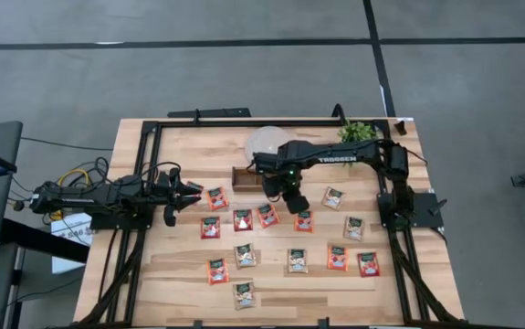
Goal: Pick & Place Tea
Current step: Put the red tea bag into the right slot of the wooden organizer
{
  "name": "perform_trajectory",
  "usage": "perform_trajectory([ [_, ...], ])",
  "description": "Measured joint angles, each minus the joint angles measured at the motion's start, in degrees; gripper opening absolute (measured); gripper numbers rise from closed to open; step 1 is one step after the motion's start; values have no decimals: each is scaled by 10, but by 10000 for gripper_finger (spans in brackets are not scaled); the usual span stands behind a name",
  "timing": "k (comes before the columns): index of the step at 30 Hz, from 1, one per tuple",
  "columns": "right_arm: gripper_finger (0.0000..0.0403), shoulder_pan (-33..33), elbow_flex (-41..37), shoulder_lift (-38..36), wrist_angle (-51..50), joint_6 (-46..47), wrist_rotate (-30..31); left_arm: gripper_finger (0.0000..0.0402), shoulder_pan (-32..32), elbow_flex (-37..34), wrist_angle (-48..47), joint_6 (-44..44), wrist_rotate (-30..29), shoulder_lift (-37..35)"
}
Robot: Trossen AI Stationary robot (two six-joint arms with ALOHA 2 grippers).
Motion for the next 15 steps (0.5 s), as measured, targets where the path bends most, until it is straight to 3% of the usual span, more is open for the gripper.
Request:
perform_trajectory([
  [15, 81, -8, -25, 0, 46, 23, 57, 105, 0, 0, 0, 0, 0, 0],
])
